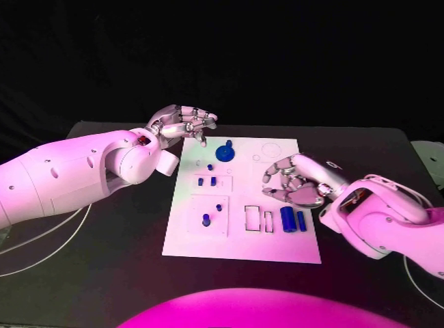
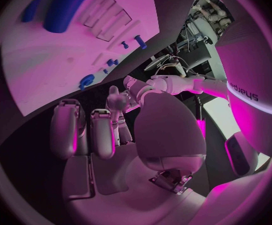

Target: Assemble the parts on the task board

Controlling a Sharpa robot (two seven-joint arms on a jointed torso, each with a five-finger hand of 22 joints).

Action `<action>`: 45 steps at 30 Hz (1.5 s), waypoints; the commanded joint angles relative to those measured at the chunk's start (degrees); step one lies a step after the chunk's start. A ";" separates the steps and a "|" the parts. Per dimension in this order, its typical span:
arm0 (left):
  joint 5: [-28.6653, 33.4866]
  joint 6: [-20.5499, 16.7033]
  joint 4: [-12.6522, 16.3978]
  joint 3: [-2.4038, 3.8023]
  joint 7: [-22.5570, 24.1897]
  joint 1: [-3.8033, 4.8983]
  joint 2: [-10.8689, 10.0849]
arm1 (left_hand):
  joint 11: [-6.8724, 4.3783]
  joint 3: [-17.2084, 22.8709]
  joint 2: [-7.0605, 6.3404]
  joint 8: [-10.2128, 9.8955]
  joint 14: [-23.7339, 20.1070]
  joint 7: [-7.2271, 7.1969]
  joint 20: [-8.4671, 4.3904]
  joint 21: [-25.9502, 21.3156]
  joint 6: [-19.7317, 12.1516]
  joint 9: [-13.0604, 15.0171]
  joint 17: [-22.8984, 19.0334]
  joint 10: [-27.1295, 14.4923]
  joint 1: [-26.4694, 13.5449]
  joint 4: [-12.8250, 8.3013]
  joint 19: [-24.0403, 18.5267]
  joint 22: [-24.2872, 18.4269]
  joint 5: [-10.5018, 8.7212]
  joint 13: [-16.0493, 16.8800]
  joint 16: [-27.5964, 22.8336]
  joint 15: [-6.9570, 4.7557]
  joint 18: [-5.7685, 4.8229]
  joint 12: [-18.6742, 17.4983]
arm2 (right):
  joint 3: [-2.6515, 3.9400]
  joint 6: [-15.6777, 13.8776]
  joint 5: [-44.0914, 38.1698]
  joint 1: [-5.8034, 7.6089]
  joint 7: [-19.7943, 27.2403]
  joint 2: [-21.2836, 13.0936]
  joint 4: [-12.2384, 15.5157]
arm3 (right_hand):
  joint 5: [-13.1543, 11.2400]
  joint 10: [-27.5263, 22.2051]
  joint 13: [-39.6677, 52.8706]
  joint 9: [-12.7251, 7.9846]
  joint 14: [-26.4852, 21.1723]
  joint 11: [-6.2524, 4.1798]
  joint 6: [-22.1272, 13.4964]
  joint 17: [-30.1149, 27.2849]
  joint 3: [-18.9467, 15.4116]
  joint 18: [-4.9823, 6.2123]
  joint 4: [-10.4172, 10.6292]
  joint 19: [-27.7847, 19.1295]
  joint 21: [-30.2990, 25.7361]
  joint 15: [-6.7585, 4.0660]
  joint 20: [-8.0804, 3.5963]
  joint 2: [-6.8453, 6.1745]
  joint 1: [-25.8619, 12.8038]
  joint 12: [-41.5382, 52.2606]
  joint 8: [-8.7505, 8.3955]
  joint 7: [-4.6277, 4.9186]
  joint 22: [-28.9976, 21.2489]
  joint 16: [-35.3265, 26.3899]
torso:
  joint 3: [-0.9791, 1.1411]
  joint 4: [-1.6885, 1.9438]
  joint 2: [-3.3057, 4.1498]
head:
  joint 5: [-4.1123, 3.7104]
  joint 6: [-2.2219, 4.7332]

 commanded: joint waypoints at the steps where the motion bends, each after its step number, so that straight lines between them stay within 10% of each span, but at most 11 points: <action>1: 0.28 0.94 0.09 -0.01 0.33 -0.02 -0.07 | -0.06 0.17 0.04 0.18 -0.49 0.03 0.24 -0.39 -0.51 0.09 -0.10 -0.53 0.27 0.06 0.17 -0.09 0.14 0.09 0.05 -0.04 0.37 0.26 | -0.12 5.52 10.00 0.21 -1.99 -2.47 1.06 | 0.01 3.57 11.74 2.59 4.28 -0.28 -0.37 5.31 -0.91 -0.87 1.71 2.48 1.99 -0.37 -0.76 0.49 -0.90 10.00 2.37 -0.36 3.40 1.58 | 0.12 -0.70 -0.39 | -0.70 0.05; 12: 0.36 1.13 0.21 -0.11 0.47 -0.63 -0.19 | -0.06 0.17 0.04 0.18 -0.49 0.03 0.24 -0.39 -0.51 0.09 -0.10 -0.53 0.27 0.06 0.17 -0.09 0.14 0.09 0.05 -0.04 0.37 0.26 | -1.01 7.44 6.40 -0.51 -12.41 -10.13 4.59 | 0.39 4.49 15.02 4.48 4.65 0.14 -3.09 7.74 -2.79 -1.27 4.33 2.84 3.49 -0.05 -0.42 0.00 -2.29 12.34 2.65 0.38 4.82 2.88 | 0.09 -1.21 -1.02 | -2.94 0.04; 27: 1.39 1.32 0.62 -0.12 0.51 -0.75 -0.26 | -0.04 0.14 0.02 0.18 -0.53 0.05 0.25 -0.44 -0.60 0.10 -0.10 -0.65 0.19 0.10 0.18 -0.12 0.14 0.09 0.06 -0.02 0.37 0.30 | -1.34 6.44 -2.93 -3.71 -22.11 -6.43 3.74 | 2.42 3.47 14.27 5.39 4.82 0.52 -4.13 9.18 -6.46 -1.45 7.94 2.98 4.39 0.36 0.04 -1.23 -4.04 11.23 1.89 0.70 5.76 3.61 | -0.26 -1.27 -1.11 | -3.99 -0.03; 45: 1.62 1.47 0.95 -0.11 0.54 -0.75 -0.48 | -0.03 0.14 0.03 0.19 -0.55 0.05 0.25 -0.46 -0.63 0.10 -0.10 -0.69 0.17 0.11 0.18 -0.13 0.15 0.10 0.07 -0.02 0.37 0.33 | -1.36 5.38 -6.74 -5.62 -24.25 -1.06 1.63 | 2.62 3.30 14.15 5.37 4.83 0.65 -4.67 9.35 -7.61 -1.47 8.57 2.96 4.46 0.47 0.12 -1.55 -3.96 10.97 1.34 0.85 5.88 3.68 | -0.19 -1.45 -1.09 | -2.98 -0.30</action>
